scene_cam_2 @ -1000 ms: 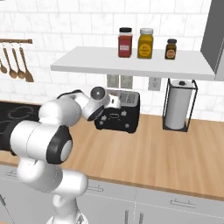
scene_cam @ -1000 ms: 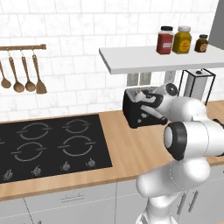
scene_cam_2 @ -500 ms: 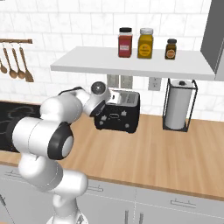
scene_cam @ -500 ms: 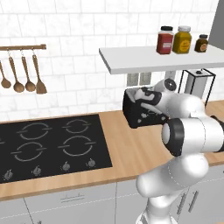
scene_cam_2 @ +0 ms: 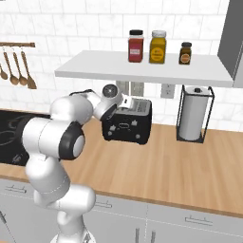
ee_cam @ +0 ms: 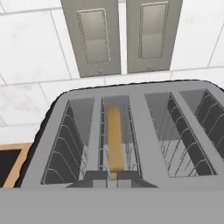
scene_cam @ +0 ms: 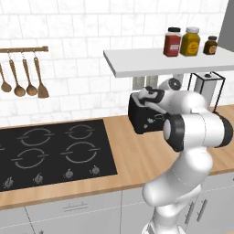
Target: Start the toaster. Once the lever pops up, take the bread to the plate on the dining counter.
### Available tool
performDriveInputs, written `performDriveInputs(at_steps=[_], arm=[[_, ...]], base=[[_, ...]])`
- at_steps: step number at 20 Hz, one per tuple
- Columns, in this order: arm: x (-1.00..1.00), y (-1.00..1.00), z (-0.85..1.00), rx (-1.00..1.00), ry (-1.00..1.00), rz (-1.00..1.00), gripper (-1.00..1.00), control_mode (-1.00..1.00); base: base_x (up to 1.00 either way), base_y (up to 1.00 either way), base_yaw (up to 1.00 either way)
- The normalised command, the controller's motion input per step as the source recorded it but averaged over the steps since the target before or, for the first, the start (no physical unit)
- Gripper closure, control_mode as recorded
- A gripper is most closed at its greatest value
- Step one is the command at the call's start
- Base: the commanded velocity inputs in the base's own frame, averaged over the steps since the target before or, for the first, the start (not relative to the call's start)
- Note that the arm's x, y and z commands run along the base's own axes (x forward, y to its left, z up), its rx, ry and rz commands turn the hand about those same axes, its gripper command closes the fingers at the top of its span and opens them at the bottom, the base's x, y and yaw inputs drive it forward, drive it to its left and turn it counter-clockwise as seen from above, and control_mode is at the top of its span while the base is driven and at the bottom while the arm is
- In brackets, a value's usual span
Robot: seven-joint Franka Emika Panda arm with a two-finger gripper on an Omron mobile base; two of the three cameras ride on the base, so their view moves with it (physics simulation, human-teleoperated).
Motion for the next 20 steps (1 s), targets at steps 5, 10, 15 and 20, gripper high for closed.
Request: performDriveInputs(at_steps=[5, 10, 15, 20], arm=[[0.18, -0.06, -0.07, 0.00, -0.01, 0.00, -1.00, -1.00], [0.07, -0.11, -0.06, 0.00, 0.00, 0.00, -1.00, -1.00], [0.15, -0.06, 0.00, 0.00, -0.02, 0.00, -1.00, -1.00], [0.19, 0.03, -0.03, 0.00, -0.01, 0.00, -1.00, -1.00]], base=[[0.00, 0.00, 0.00], [0.00, 0.00, 0.00], [0.00, 0.00, 0.00], [0.00, 0.00, 0.00]])
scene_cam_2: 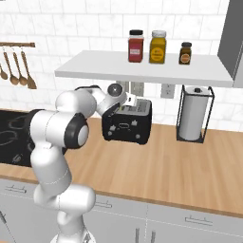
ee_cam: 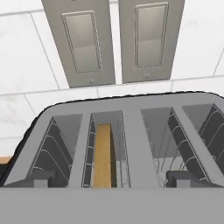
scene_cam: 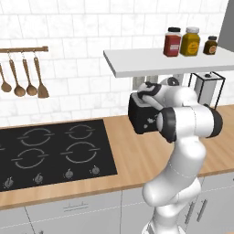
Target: Start the toaster. Once the lever pops up, take the bread to the plate on the dining counter.
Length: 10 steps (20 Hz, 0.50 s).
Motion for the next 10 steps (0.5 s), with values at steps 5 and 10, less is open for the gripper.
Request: performDriveInputs(at_steps=[5, 10], arm=[[0.10, 0.07, -0.02, 0.00, -0.01, 0.01, -1.00, -1.00], [0.14, 0.03, 0.00, 0.00, -0.01, 0.02, -1.00, -1.00]], base=[[0.00, 0.00, 0.00], [0.00, 0.00, 0.00]])
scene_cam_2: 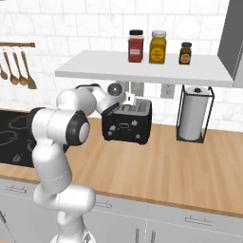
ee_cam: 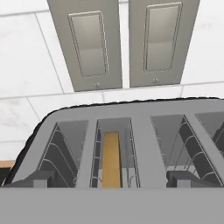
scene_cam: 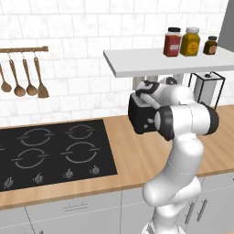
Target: Start the toaster. Once the lever pops up, take the bread to the plate on the dining counter.
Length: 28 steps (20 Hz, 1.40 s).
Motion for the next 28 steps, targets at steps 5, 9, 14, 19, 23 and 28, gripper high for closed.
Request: performDriveInputs(at_steps=[5, 9, 14, 19, 23, 28], arm=[[0.07, 0.03, -0.05, -0.01, 0.00, 0.01, -1.00, -1.00], [0.00, 0.00, -0.06, -0.05, 0.00, 0.00, -1.00, -1.00], [0.00, 0.00, 0.00, 0.00, 0.00, 0.00, -1.00, -1.00], [0.00, 0.00, 0.00, 0.00, 0.00, 0.00, -1.00, -1.00], [0.00, 0.00, 0.00, 0.00, 0.00, 0.00, -1.00, -1.00], [0.00, 0.00, 0.00, 0.00, 0.00, 0.00, -1.00, -1.00]], base=[[0.00, 0.00, 0.00], [0.00, 0.00, 0.00], [0.00, 0.00, 0.00], [0.00, 0.00, 0.00], [0.00, 0.00, 0.00], [0.00, 0.00, 0.00]])
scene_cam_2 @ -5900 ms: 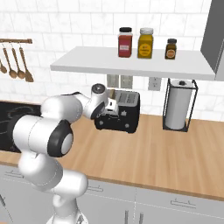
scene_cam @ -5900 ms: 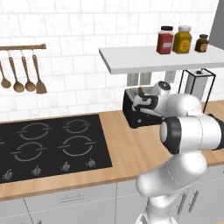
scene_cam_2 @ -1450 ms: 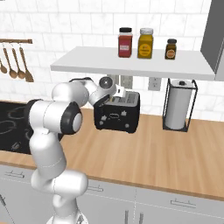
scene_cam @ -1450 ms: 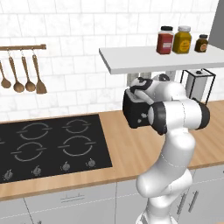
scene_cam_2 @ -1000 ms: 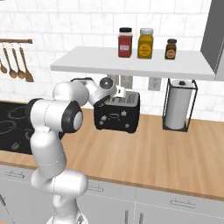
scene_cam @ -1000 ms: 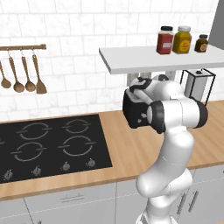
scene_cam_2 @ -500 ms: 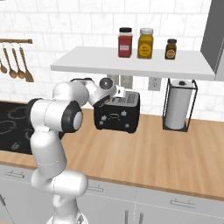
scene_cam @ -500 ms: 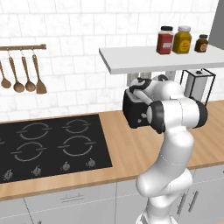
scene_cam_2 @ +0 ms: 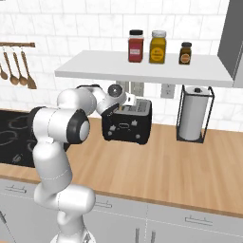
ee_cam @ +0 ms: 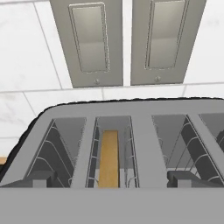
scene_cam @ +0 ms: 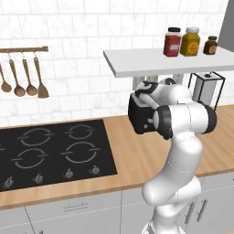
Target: Start the toaster. Once the lever pops up, take the bread to the plate on the dining counter.
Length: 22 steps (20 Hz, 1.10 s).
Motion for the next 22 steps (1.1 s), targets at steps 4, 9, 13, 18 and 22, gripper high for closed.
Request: performDriveInputs(at_steps=[4, 9, 13, 18, 22], arm=[[0.00, 0.00, 0.00, 0.00, 0.00, 0.00, -1.00, -1.00], [0.00, 0.00, 0.00, 0.00, 0.00, 0.00, -1.00, -1.00], [0.00, 0.00, 0.00, 0.00, 0.00, 0.00, -1.00, -1.00], [0.00, 0.00, 0.00, 0.00, 0.00, 0.00, -1.00, -1.00], [0.00, 0.00, 0.00, 0.00, 0.00, 0.00, -1.00, -1.00]], base=[[0.00, 0.00, 0.00], [0.00, 0.00, 0.00], [0.00, 0.00, 0.00], [0.00, 0.00, 0.00], [0.00, 0.00, 0.00]])
